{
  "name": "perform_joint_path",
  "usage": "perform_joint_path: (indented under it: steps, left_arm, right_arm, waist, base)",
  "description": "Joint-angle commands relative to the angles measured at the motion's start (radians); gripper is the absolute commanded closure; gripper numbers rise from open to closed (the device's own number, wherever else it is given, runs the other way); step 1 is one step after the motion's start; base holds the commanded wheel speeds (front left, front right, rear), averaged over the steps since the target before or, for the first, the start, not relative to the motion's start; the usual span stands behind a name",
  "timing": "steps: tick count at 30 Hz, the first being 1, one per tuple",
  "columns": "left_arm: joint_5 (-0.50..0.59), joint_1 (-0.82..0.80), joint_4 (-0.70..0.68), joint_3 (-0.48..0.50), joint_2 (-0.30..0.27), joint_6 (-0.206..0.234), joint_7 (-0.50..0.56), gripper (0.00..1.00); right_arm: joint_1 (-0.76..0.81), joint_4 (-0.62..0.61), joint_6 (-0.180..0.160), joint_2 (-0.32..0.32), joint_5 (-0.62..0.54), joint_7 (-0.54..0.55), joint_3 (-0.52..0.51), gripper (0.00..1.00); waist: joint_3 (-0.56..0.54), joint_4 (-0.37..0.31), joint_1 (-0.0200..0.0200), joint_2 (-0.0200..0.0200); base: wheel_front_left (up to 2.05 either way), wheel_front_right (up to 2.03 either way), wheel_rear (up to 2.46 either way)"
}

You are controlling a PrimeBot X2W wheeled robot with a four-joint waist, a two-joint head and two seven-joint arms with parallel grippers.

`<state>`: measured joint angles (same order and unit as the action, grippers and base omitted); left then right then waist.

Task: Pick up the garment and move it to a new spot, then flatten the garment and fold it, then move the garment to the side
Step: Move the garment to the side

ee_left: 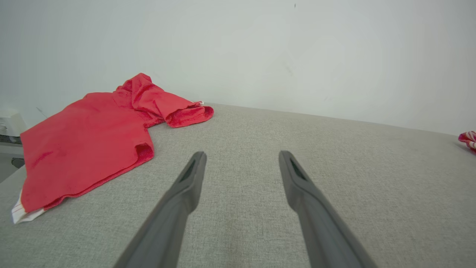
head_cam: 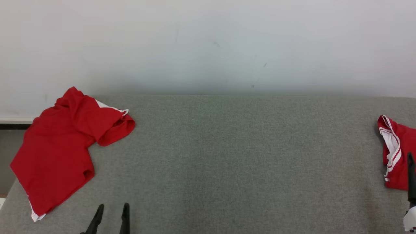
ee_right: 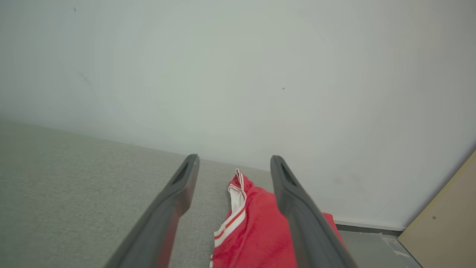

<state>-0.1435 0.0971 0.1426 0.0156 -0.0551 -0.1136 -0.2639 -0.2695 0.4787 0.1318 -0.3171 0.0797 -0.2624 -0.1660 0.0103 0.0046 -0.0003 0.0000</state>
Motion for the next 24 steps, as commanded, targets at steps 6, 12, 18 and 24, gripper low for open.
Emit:
perform_joint_path:
  steps: [6,12,18,24]
  left_arm:
    - [0.008,0.026,0.007,0.018,0.001,0.006,0.000,0.00]
    - [0.014,0.039,0.021,0.029,0.002,0.004,0.000,0.00]
    - [0.014,0.050,0.042,0.027,0.003,0.000,0.000,0.00]
    - [0.009,0.047,0.065,0.019,0.003,-0.007,0.000,0.00]
  right_arm:
    - [0.196,-0.153,-0.002,0.130,-0.024,-0.003,-0.014,0.00]
    - [0.321,-0.217,-0.002,0.222,-0.035,-0.003,0.021,0.00]
    - [0.385,-0.223,-0.002,0.259,-0.037,-0.003,0.048,0.00]
    - [0.394,-0.214,-0.002,0.266,-0.042,-0.003,0.061,0.00]
  waist:
    - [-0.049,-0.001,0.0003,0.0000]
    - [-0.066,-0.008,0.0003,0.0000]
    - [-0.074,-0.018,0.0003,0.0000]
    - [-0.077,-0.026,0.0003,0.0000]
  base:
    - [0.00,0.00,0.00]
    - [0.00,0.00,0.00]
    - [0.00,0.00,0.00]
    - [0.00,0.00,0.00]
